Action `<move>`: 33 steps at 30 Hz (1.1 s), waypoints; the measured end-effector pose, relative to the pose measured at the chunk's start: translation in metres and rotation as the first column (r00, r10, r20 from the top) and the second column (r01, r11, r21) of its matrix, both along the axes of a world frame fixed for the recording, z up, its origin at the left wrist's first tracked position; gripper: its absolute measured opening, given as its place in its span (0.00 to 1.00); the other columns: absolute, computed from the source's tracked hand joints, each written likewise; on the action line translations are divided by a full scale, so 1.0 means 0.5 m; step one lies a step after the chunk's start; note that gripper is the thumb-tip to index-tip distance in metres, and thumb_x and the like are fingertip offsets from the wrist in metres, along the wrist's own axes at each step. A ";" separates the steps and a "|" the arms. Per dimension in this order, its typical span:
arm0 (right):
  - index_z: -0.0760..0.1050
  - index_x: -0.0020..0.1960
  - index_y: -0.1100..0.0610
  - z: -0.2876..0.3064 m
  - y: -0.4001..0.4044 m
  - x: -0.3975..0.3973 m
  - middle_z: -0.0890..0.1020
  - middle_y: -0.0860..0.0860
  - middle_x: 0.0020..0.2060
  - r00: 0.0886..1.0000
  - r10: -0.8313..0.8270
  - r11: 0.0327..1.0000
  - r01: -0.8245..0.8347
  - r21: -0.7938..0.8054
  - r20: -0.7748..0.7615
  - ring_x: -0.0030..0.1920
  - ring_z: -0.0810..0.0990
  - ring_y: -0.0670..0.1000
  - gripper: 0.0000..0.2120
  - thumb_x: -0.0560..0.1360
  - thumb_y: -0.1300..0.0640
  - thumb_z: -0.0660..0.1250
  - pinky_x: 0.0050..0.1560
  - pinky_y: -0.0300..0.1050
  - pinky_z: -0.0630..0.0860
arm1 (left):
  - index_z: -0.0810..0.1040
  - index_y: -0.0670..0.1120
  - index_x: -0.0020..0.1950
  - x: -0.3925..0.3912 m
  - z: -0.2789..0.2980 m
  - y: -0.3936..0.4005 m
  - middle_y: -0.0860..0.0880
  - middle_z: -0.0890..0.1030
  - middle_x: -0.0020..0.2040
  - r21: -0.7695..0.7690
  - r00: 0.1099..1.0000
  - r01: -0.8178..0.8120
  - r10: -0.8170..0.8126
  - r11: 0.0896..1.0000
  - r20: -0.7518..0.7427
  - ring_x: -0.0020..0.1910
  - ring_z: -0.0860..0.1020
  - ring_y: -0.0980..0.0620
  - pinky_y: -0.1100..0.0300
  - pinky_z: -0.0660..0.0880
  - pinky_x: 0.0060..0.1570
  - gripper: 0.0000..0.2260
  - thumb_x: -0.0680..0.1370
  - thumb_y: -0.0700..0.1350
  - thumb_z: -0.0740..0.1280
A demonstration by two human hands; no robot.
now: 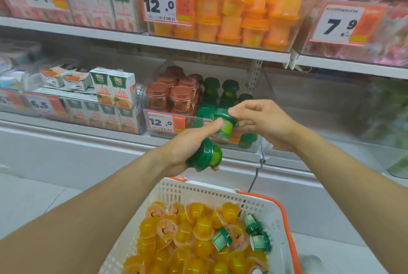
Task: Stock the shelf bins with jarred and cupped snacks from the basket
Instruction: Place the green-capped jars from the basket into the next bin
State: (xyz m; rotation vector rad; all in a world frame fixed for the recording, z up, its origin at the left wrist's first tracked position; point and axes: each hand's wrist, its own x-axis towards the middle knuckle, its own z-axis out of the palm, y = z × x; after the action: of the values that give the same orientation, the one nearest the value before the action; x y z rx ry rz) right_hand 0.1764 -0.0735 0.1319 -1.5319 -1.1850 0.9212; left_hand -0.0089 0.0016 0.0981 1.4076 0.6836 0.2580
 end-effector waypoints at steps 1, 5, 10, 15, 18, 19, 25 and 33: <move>0.84 0.48 0.59 -0.002 0.014 0.011 0.86 0.55 0.43 0.997 -0.064 0.998 0.062 0.033 0.050 0.44 0.85 0.56 0.10 0.72 0.53 0.74 0.54 0.56 0.82 | 0.79 0.43 0.61 0.008 -0.006 0.000 0.43 0.80 0.37 -0.061 0.998 -0.057 0.058 0.996 0.011 0.34 0.79 0.43 0.63 0.69 0.26 0.24 0.79 0.62 0.62; 0.82 0.50 0.53 0.004 0.073 0.081 0.86 0.51 0.46 0.792 -0.302 0.953 0.256 0.160 0.530 0.47 0.83 0.51 0.08 0.75 0.50 0.73 0.53 0.48 0.80 | 0.78 0.43 0.58 0.032 -0.017 0.003 0.44 0.80 0.40 -0.382 0.968 -0.189 0.238 0.905 0.085 0.34 0.80 0.42 0.65 0.69 0.25 0.19 0.80 0.56 0.59; 0.73 0.68 0.60 0.006 0.175 0.163 0.78 0.62 0.63 0.406 -0.175 0.936 0.351 0.023 0.897 0.63 0.76 0.62 0.19 0.79 0.55 0.67 0.62 0.51 0.73 | 0.75 0.41 0.56 0.049 -0.032 0.028 0.38 0.78 0.48 -0.500 0.959 -0.217 0.279 0.838 0.051 0.43 0.79 0.37 0.60 0.72 0.27 0.14 0.80 0.50 0.61; 0.69 0.68 0.63 0.004 0.273 0.220 0.76 0.63 0.60 0.233 0.032 0.908 0.399 -0.126 0.972 0.57 0.76 0.63 0.19 0.81 0.55 0.64 0.53 0.52 0.76 | 0.71 0.38 0.63 0.070 -0.057 0.039 0.35 0.76 0.51 -0.554 0.972 -0.191 0.236 0.810 0.009 0.38 0.81 0.37 0.61 0.73 0.24 0.16 0.82 0.49 0.62; 0.70 0.66 0.63 0.001 0.301 0.242 0.77 0.61 0.57 0.193 0.083 0.899 0.408 -0.157 0.978 0.52 0.76 0.60 0.19 0.81 0.52 0.64 0.46 0.48 0.72 | 0.70 0.40 0.62 0.079 -0.067 0.039 0.35 0.76 0.52 -0.567 0.978 -0.173 0.207 0.806 -0.004 0.37 0.82 0.37 0.61 0.73 0.23 0.15 0.83 0.50 0.62; 0.71 0.65 0.63 -0.001 0.307 0.246 0.78 0.61 0.56 0.189 0.100 0.897 0.408 -0.170 0.977 0.49 0.76 0.59 0.19 0.81 0.51 0.64 0.45 0.47 0.71 | 0.71 0.40 0.61 0.082 -0.070 0.040 0.35 0.76 0.51 -0.569 0.980 -0.167 0.197 0.805 -0.009 0.37 0.82 0.37 0.61 0.73 0.23 0.14 0.83 0.50 0.62; 0.73 0.62 0.64 -0.006 0.322 0.251 0.79 0.60 0.54 0.160 0.180 0.874 0.427 -0.232 0.971 0.50 0.79 0.59 0.19 0.80 0.51 0.67 0.50 0.48 0.76 | 0.71 0.42 0.54 0.094 -0.078 0.034 0.37 0.76 0.46 -0.565 0.987 -0.142 0.158 0.812 -0.022 0.38 0.81 0.37 0.61 0.72 0.23 0.09 0.83 0.48 0.60; 0.75 0.59 0.66 0.008 0.319 0.243 0.77 0.58 0.47 0.080 0.229 0.851 0.468 -0.240 0.970 0.42 0.77 0.55 0.11 0.80 0.60 0.65 0.42 0.45 0.75 | 0.72 0.42 0.56 0.096 -0.079 0.034 0.35 0.76 0.50 -0.606 0.976 -0.167 0.216 0.778 0.007 0.42 0.81 0.34 0.59 0.75 0.25 0.12 0.82 0.50 0.60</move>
State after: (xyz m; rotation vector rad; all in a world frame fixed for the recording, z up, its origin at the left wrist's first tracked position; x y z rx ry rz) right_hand 0.2976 0.0862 0.1358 -2.9154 -1.7235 -0.2677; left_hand 0.0390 0.0184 0.0584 0.7070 0.7627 0.2247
